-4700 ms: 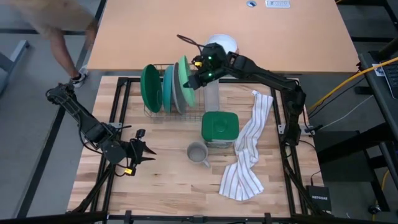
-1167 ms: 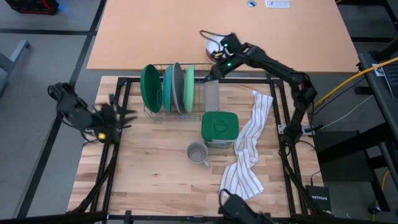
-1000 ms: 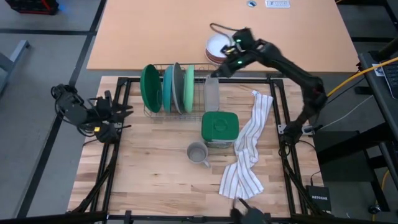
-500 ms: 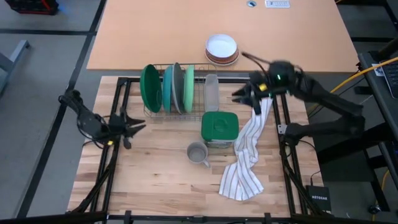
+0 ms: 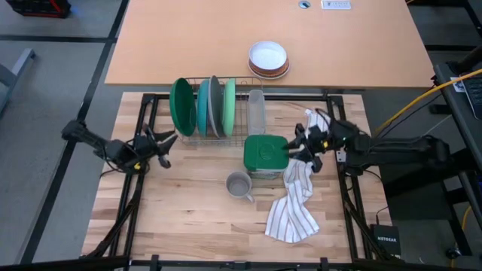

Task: Sort dishes
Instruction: Return to Home Position

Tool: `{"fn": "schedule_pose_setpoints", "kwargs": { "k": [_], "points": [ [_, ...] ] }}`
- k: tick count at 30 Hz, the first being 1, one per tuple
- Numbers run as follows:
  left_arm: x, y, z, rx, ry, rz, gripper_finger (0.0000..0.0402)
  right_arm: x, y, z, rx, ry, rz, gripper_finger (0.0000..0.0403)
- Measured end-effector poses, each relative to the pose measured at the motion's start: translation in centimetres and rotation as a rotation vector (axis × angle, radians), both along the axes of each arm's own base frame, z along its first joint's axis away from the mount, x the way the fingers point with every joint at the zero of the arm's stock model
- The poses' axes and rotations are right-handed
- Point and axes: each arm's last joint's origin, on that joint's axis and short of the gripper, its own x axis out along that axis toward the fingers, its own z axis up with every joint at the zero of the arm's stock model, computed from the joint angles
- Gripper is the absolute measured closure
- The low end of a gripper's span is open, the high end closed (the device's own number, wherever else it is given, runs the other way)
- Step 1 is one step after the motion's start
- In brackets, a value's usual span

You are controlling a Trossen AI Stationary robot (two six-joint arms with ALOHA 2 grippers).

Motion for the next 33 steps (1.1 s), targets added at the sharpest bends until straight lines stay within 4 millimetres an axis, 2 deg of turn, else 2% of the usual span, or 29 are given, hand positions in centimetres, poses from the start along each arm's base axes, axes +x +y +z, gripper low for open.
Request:
{"fn": "schedule_pose_setpoints", "kwargs": {
  "k": [4,9,19,27,33],
  "points": [
    [0.2,0.8,0.3,0.083,0.01,0.039,0.0318,-0.2,0.4,-2.8,0.006,0.027,0.004,0.026],
    [0.3,1.4,0.3,0.127,0.018,0.061,0.0318,-0.6,0.4,-4.5,-0.002,0.078,-0.007,0.026],
    [0.4,1.7,0.3,0.115,0.015,0.088,0.0318,-1.4,0.5,-4.8,-0.06,0.119,0.017,0.026],
    [0.3,1.7,0.2,0.088,0.007,0.109,0.0318,-4.2,0.9,-4.0,-0.073,0.096,-0.026,0.026],
    [0.3,1.8,-0.1,0.126,0.085,0.16,0.0318,-6.3,1.2,-4.2,-0.07,0.118,-0.026,0.026]
  ]
}}
